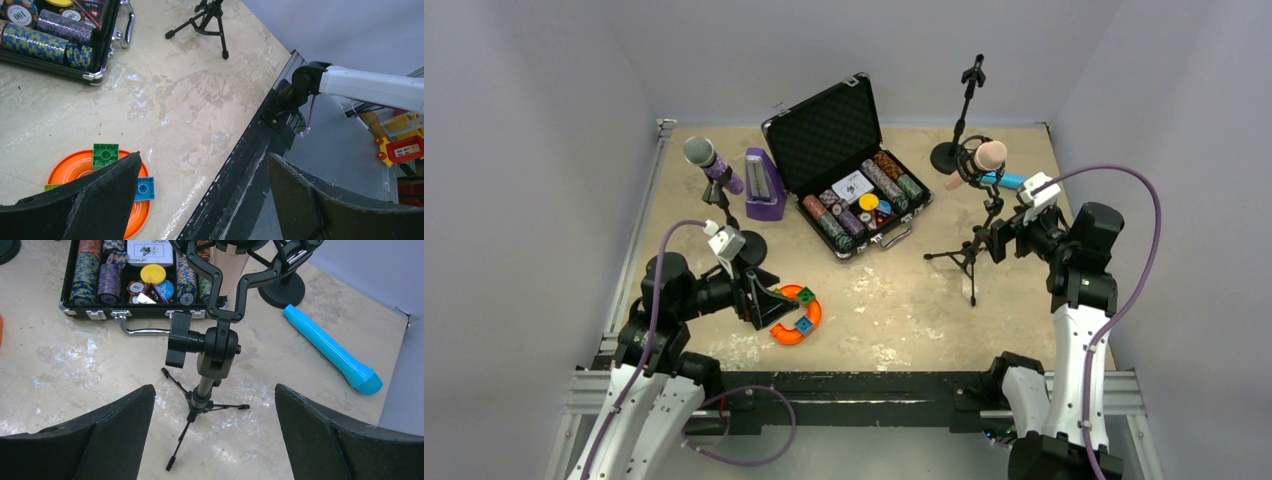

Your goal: Attach the microphones to the stand

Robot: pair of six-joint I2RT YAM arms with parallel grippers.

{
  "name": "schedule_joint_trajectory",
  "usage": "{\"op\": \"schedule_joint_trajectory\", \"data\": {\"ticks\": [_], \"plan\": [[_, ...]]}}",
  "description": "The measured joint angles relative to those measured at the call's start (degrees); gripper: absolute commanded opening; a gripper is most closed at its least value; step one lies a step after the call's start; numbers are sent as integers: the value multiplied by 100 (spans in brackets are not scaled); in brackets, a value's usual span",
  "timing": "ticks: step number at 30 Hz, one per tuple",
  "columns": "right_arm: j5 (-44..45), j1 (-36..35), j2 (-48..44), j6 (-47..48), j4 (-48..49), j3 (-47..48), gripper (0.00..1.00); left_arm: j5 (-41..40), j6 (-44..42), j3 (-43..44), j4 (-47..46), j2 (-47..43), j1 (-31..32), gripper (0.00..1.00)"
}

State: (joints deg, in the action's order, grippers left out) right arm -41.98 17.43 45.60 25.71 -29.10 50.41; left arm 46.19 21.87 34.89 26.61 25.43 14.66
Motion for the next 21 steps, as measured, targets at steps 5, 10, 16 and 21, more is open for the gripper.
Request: {"op": "schedule_joint_trajectory", "data": {"ticks": [5,10,16,21], "plan": [[-203,26,9,2,472,-398,89,0,0,0,0,0,0,99],[-380,26,13,26,846,-715,84,0,0,0,-2,0,0,99],[-586,26,13,101,1377,-1045,72,0,0,0,-2,-2,0,99],[-807,26,74,175,1703,-1158,63,0,0,0,-2,-2,0,99]]}}
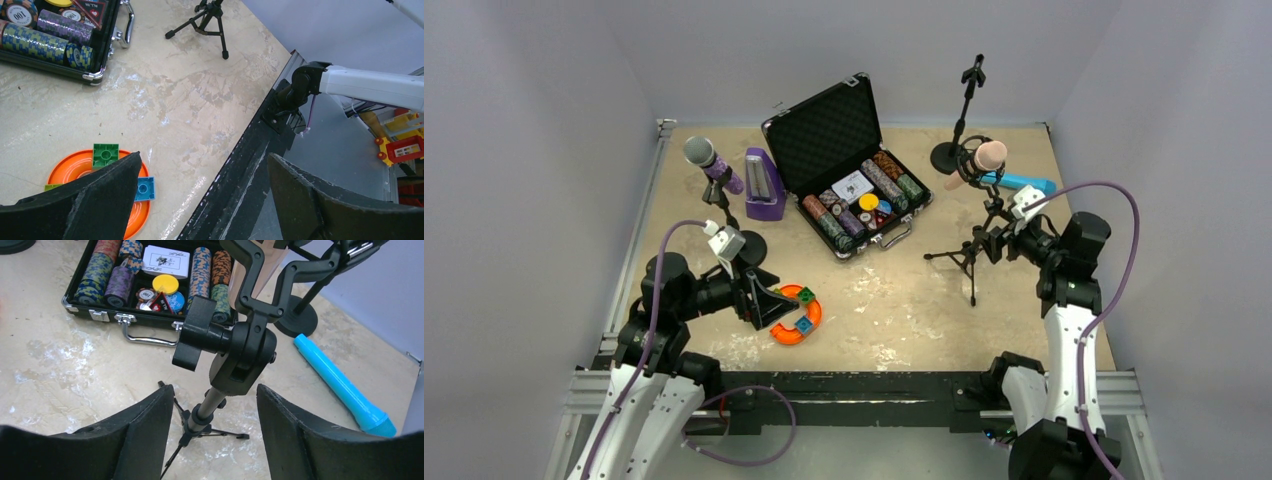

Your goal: Attach the microphones to the stand

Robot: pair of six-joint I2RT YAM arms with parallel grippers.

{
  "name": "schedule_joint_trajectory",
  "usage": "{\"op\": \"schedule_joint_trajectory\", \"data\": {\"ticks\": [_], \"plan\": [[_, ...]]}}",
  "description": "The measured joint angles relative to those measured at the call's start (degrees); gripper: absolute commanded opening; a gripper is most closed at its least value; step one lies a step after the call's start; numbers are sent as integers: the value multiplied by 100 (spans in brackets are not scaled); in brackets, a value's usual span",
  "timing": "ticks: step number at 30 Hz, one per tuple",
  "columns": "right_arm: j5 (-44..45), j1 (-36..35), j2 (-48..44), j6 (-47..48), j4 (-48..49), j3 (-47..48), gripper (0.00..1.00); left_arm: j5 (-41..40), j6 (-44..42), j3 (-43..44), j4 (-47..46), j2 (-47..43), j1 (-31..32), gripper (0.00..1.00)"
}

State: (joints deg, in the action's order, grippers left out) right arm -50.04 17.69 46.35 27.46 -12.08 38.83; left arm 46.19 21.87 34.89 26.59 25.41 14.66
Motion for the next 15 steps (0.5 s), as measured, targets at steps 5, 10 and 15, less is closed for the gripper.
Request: {"op": "schedule_joint_trajectory", "data": {"ticks": [5,10,15], "plan": [[-160,0,140,87,295,-96,41,0,0,0,0,0,0,99],[-225,0,306,118,520,-138,25,2,0,0,-2,0,0,99],[-343,2,363,-7,752,-197,9,2,0,0,-2,0,0,99]]}}
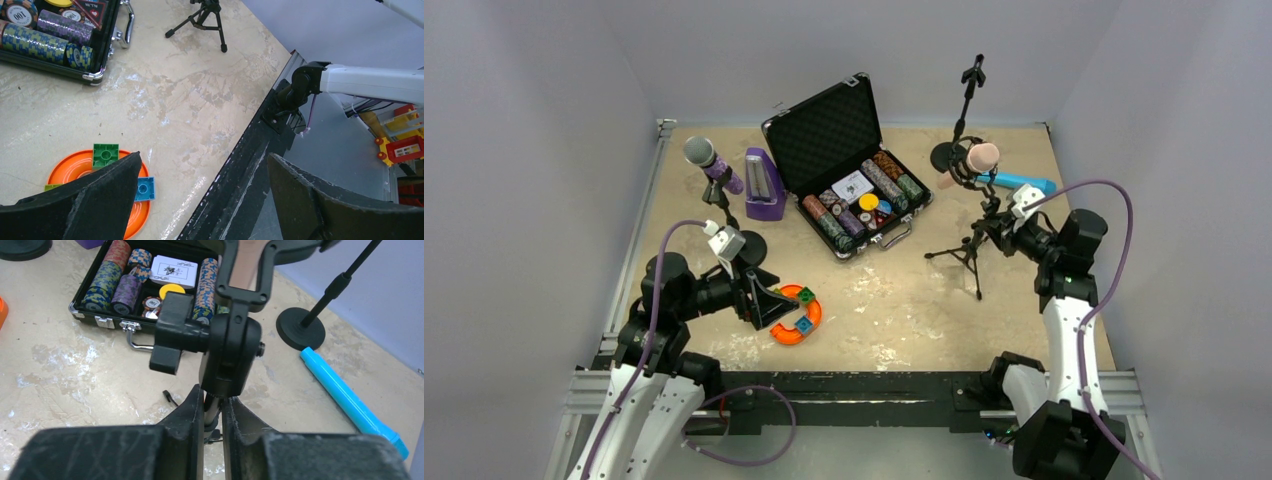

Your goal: Attach the microphones to the stand

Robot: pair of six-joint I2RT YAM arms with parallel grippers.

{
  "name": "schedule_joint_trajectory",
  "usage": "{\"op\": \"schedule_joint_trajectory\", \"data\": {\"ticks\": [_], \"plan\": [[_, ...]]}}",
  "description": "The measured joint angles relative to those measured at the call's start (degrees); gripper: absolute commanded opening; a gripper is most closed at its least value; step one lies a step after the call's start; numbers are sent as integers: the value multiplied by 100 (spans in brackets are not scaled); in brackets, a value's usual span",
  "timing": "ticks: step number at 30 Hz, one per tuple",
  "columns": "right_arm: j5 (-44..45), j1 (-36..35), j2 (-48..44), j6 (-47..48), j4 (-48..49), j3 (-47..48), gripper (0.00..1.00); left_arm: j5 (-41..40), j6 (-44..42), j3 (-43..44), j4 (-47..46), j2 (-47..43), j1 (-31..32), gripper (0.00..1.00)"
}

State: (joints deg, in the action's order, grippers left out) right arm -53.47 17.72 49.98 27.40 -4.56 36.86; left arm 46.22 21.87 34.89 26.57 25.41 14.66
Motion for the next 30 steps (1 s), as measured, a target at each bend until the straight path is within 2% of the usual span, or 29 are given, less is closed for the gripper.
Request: {"op": "schedule_joint_trajectory", "data": {"ticks": [3,7,19,30], "plan": [[-22,-7,2,-146,120,-4,3,0,0,0,0,0,0,99],[103,153,122,-175,380,-4,2,0,0,0,0,0,0,99],[310,1191,903,-809,938,258,2,2,0,-2,-42,0,0,99],[798,2157,1207,-1064,1154,431,5,2,0,-2,-44,2,0,99]]}}
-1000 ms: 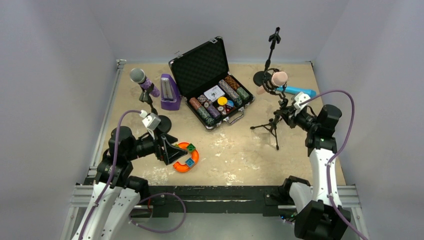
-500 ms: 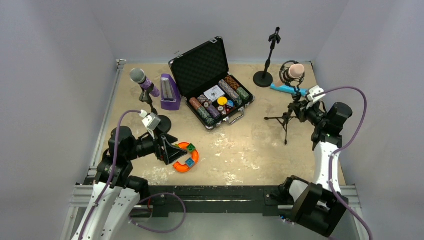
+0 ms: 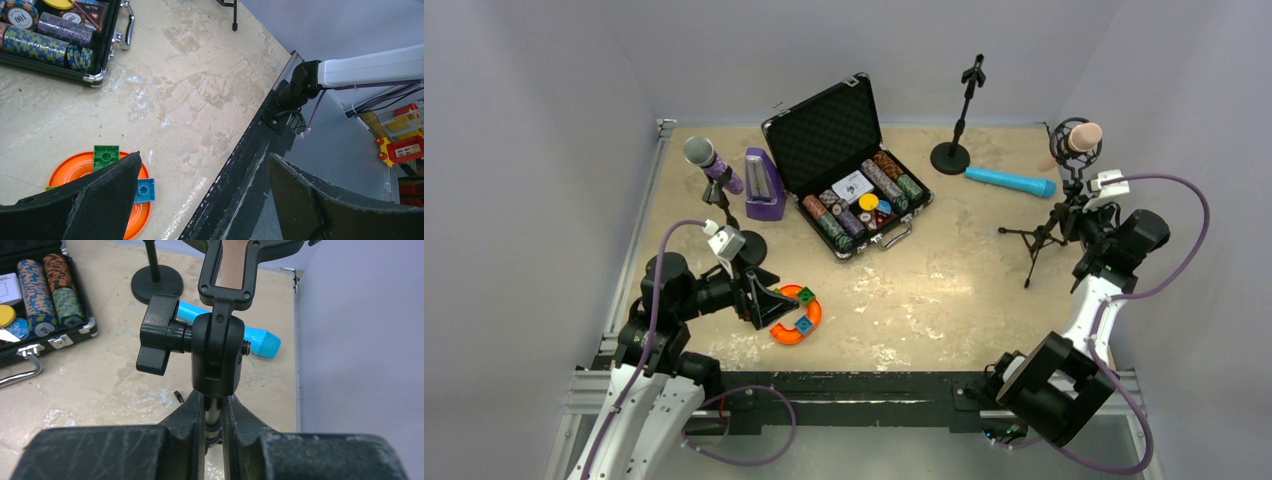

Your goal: Attach the microphones to the stand

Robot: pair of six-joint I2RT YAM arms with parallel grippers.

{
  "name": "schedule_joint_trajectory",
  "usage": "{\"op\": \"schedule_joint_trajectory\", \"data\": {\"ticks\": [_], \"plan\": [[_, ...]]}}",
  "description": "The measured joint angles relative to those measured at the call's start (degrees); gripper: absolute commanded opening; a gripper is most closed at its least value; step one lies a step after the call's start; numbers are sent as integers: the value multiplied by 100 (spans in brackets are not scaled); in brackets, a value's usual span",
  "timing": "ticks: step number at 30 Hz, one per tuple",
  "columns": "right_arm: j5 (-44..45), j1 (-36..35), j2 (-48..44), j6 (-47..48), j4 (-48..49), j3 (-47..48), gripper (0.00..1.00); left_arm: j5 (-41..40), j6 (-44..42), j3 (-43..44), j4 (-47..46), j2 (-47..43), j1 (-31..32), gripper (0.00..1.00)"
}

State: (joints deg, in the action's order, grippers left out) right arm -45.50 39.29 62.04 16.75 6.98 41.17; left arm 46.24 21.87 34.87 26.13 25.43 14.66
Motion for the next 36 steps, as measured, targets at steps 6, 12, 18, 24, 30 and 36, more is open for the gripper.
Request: {"op": "schedule_joint_trajectory", "data": {"ticks": [6,12,18,24,30,36], "plan": [[-74,181,243,31,-96,197,12,0,0,-2,-2,0,0,99],[-177,203,317,83,-162,264,18,0,0,-2,-2,0,0,99],[-177,238,319,129,-164,264,25,0,0,-2,-2,-2,0,99],[-197,372,319,140,-227,264,29,0,0,-2,-2,-42,0,99],[-267,516,302,160,-293,240,39,0,0,-2,-2,-55,0,99],[-389,581,190,225,-354,181,48,0,0,-9,-2,-55,0,99]]}}
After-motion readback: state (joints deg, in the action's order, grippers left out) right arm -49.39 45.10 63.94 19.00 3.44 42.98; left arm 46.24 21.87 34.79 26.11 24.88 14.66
